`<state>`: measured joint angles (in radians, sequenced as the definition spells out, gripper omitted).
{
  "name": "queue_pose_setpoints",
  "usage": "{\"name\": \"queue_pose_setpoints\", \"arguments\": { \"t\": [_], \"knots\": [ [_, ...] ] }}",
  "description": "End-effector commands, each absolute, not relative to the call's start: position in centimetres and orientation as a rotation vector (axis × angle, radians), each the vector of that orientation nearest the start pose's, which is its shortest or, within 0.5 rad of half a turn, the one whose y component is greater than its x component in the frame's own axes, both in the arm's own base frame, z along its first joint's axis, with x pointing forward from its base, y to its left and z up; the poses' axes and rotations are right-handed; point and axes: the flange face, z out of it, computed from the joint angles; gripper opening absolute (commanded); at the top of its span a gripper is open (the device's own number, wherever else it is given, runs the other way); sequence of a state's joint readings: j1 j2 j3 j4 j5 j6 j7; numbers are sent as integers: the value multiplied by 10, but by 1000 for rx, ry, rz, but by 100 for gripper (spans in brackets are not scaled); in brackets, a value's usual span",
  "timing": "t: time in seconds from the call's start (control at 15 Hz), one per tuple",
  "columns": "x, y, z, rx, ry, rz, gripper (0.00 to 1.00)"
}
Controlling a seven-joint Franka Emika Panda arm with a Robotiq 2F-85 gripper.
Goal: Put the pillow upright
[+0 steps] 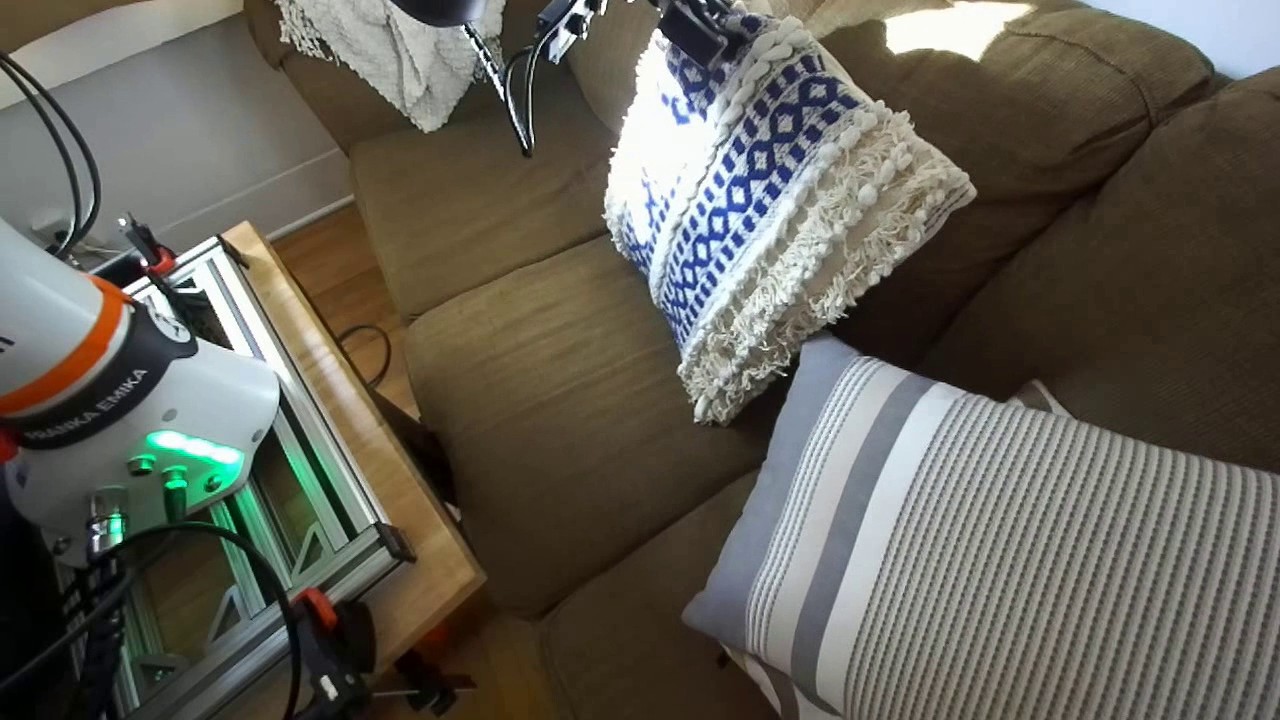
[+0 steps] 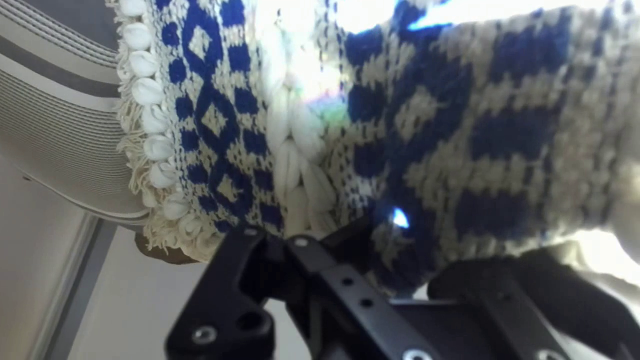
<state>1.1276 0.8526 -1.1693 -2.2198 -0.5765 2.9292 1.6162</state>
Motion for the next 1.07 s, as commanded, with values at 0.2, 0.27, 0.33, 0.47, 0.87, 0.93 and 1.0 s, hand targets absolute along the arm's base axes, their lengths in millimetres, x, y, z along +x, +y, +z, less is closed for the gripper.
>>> {"name": "queue_pose_setpoints", "arguments": {
  "t": [0.2,0.27,0.33,0.47,0.87,0.93,1.0],
  "knots": [
    [580,17,234,2228,-679,1030,4],
    [581,16,235,2222,-668,1027,4],
    [581,16,235,2217,-679,1023,41],
    [582,14,233,2211,-702,1019,48],
    [582,2,227,2211,-778,1001,93],
    [581,-1,226,2211,-796,989,99],
    [578,-6,227,2215,-823,961,100]
  ]
}}
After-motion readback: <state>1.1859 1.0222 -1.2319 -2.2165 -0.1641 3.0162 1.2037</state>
